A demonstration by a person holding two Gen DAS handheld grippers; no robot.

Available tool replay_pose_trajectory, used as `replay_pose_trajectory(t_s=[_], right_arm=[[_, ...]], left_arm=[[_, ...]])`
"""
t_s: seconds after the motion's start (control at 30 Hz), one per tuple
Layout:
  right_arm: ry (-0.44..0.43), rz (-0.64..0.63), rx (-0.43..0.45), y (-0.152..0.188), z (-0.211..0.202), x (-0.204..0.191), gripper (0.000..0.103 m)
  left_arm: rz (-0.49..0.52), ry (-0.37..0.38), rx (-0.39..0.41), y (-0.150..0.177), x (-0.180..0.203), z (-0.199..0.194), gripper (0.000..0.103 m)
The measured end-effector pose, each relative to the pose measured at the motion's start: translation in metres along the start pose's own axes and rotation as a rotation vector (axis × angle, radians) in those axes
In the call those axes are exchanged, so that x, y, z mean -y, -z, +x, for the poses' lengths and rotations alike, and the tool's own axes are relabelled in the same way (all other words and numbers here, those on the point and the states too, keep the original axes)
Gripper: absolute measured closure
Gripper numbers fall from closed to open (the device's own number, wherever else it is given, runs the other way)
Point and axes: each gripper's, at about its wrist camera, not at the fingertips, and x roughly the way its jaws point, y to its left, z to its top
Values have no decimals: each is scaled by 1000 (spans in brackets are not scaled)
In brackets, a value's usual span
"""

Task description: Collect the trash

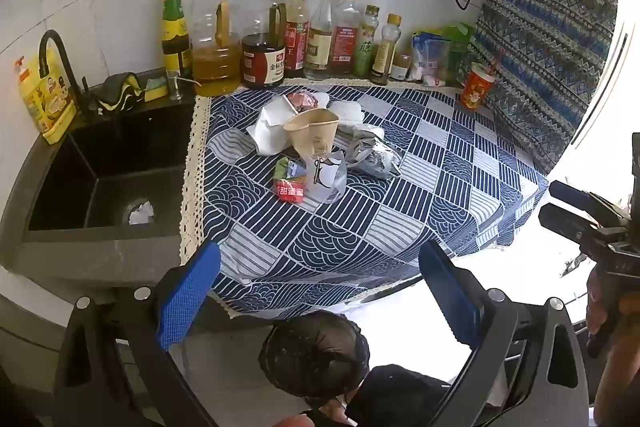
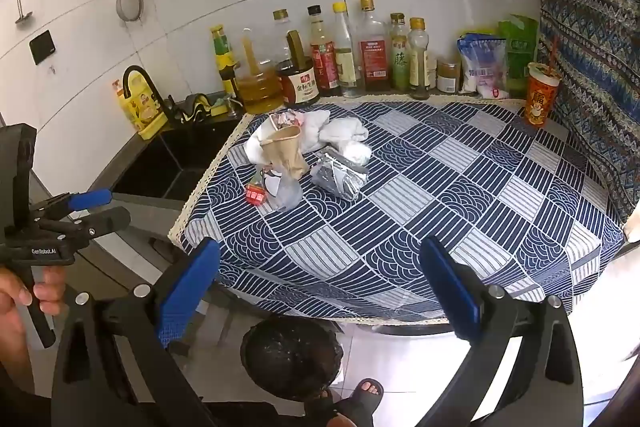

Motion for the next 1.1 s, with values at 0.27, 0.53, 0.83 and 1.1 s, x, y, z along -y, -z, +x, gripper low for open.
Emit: replay_pose_trajectory(t_s=[0.27, 0.53, 0.83, 1.1], right_arm=[[-17, 12, -2, 1, 2, 0, 4], [-23, 10, -6, 2, 5, -1, 4], [-21, 15, -10, -1, 7, -3, 4], [-11, 15, -17, -3, 8, -2, 4]], left_arm=[[-19, 28, -11, 0, -2, 0, 7], [-17, 26, -16, -1, -2, 5, 7], [-11, 28, -21, -5, -4, 7, 7], [-2, 27, -20, -4, -1, 8, 7]])
